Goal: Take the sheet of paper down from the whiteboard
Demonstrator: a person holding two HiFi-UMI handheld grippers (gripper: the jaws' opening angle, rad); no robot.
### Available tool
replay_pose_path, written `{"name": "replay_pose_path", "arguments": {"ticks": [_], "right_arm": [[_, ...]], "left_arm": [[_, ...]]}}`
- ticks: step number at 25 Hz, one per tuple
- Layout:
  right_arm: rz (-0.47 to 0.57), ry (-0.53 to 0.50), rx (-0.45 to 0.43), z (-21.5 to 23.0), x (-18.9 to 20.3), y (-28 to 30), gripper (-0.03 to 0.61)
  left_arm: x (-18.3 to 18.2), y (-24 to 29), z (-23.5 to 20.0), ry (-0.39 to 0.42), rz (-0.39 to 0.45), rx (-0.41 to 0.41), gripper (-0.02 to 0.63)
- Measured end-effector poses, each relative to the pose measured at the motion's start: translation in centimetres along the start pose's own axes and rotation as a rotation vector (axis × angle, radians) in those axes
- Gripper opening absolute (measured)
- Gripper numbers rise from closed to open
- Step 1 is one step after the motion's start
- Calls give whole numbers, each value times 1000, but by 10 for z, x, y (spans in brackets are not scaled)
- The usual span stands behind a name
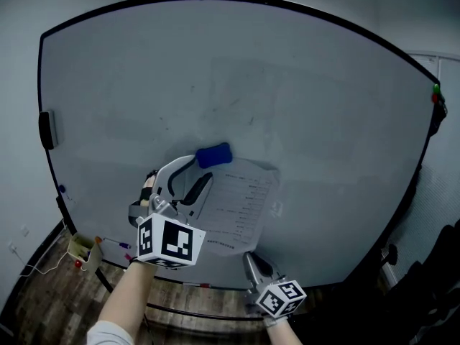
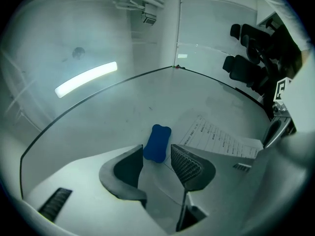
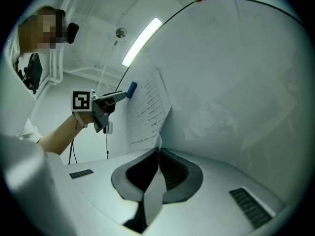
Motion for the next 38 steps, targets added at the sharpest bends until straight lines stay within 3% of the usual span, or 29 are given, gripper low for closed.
{"name": "replay_pose_path", "arguments": {"ticks": [6, 14, 16, 38], "right_arm": [[-3, -1, 2, 1, -1, 0, 28], [3, 17, 1, 0, -1, -3, 28], [1, 18, 0, -1, -1, -5, 28], [-4, 13, 19, 9, -6, -18, 18]], "left_arm": [[-5, 14, -1, 120, -78, 52, 219], [-8, 26, -7, 174, -125, 95, 214], [-8, 26, -7, 178, -124, 97, 183], [-8, 27, -11, 135, -118, 50, 181]]}}
Point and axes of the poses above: the fingertips, and each gripper's own axes: y forward along the fingers, z to its right, x out of its underside, the point moved 10 cm from there along -y, backward along the fingers, and after that the axes turned 13 degrees about z, right-handed, at the moved point
